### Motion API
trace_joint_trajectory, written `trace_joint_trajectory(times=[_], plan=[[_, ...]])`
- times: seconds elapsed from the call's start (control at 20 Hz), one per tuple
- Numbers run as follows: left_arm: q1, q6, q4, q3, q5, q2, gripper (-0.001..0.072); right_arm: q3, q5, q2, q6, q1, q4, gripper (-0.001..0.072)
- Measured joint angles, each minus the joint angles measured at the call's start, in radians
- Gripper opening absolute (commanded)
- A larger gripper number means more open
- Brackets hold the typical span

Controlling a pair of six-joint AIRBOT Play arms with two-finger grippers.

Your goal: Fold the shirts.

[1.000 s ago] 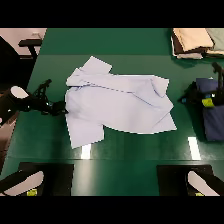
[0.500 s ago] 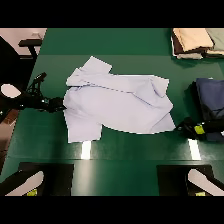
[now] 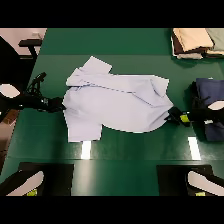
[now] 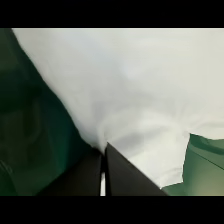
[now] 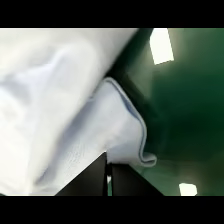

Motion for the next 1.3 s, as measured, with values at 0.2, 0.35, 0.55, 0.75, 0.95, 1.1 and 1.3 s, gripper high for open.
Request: trace_joint_trajectory(times=[0.2,0.35,0.55,0.75,0.95,1.1,1.3], plan=[[0.000,-0.011,0.004,0.106,-0.010,0.117,0.0020,0.172,0.028,0.106,-0.002,0.042,-0.055,0.0015],[0.000,-0.032,0.008,0.301,-0.026,0.214,0.0020,0.367,0.042,0.232,-0.002,0.040,-0.098,0.0015],[0.000,-0.052,0.005,0.661,-0.039,0.286,0.0020,0.657,0.051,0.386,-0.002,0.006,-0.130,0.0015],[0.000,-0.089,0.005,1.001,-0.050,0.307,0.0018,0.884,0.085,0.493,-0.001,-0.054,-0.146,0.0014],[0.000,-0.123,0.008,1.196,-0.044,0.314,0.0018,1.078,0.200,0.505,-0.001,-0.147,-0.150,0.0014],[-0.001,-0.141,0.019,1.206,-0.052,0.301,0.0018,1.224,0.328,0.431,0.001,-0.188,-0.150,0.0013],[-0.001,-0.155,0.023,1.085,-0.100,0.225,0.0019,1.276,0.420,0.290,0.018,-0.117,-0.163,0.0013]])
